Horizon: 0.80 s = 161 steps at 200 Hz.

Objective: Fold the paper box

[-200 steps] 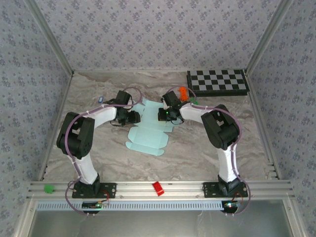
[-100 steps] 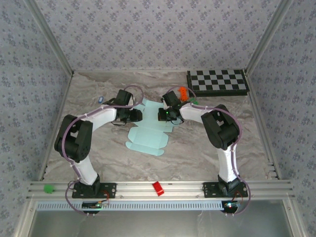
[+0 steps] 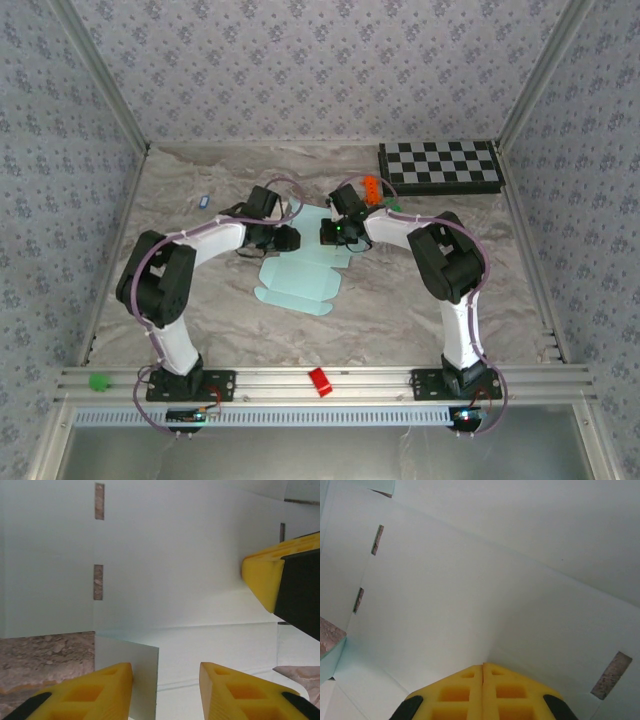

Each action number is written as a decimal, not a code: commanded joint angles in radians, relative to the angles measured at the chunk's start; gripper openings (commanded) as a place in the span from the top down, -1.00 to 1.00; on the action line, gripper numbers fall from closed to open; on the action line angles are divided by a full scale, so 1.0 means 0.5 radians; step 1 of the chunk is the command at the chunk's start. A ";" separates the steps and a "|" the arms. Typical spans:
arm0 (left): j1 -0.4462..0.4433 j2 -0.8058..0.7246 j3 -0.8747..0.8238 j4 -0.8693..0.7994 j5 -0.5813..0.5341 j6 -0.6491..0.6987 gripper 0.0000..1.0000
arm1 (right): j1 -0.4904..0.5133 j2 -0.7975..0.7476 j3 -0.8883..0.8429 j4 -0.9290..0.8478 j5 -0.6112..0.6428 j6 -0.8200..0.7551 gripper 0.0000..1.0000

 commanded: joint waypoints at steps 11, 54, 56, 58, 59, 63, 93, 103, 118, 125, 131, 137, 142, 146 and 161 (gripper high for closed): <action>-0.027 0.047 0.049 0.011 0.033 -0.009 0.20 | 0.011 0.057 -0.065 -0.134 0.047 0.028 0.99; -0.039 -0.165 -0.016 0.012 -0.268 -0.034 0.16 | 0.004 -0.037 -0.063 -0.146 0.050 0.024 0.97; -0.037 -0.178 -0.020 0.008 -0.285 -0.032 0.16 | 0.002 -0.042 -0.063 -0.146 0.052 0.023 0.97; -0.037 -0.193 -0.026 0.005 -0.303 -0.031 0.15 | 0.001 -0.049 -0.063 -0.149 0.052 0.023 0.96; -0.038 -0.200 -0.027 0.006 -0.312 -0.030 0.15 | 0.001 -0.049 -0.063 -0.149 0.052 0.023 0.96; -0.038 -0.227 -0.033 -0.002 -0.344 -0.026 0.15 | -0.001 -0.063 -0.062 -0.149 0.053 0.021 0.96; -0.036 -0.387 -0.060 -0.074 -0.447 0.023 0.15 | -0.003 -0.189 -0.043 -0.162 0.062 -0.014 0.85; -0.040 -0.410 -0.060 -0.103 -0.436 0.031 0.17 | -0.005 -0.225 -0.028 -0.184 0.070 -0.028 0.79; -0.056 -0.423 -0.061 -0.138 -0.381 0.054 0.28 | -0.017 -0.275 -0.002 -0.226 0.080 -0.060 0.74; -0.070 -0.424 -0.064 -0.149 -0.369 0.053 0.43 | -0.022 -0.293 0.016 -0.247 0.083 -0.073 0.69; -0.081 -0.427 -0.070 -0.150 -0.347 0.055 0.55 | -0.030 -0.303 0.036 -0.263 0.083 -0.097 0.64; -0.097 -0.424 -0.076 -0.150 -0.335 0.055 0.64 | -0.038 -0.308 0.057 -0.285 0.082 -0.125 0.58; -0.109 -0.419 -0.078 -0.147 -0.329 0.047 0.72 | -0.046 -0.308 0.077 -0.308 0.086 -0.151 0.51; -0.115 -0.416 -0.084 -0.147 -0.330 0.043 0.77 | -0.052 -0.308 0.090 -0.326 0.086 -0.167 0.46; -0.141 -0.381 -0.088 -0.144 -0.325 0.023 0.92 | -0.081 -0.288 0.171 -0.396 0.086 -0.252 0.31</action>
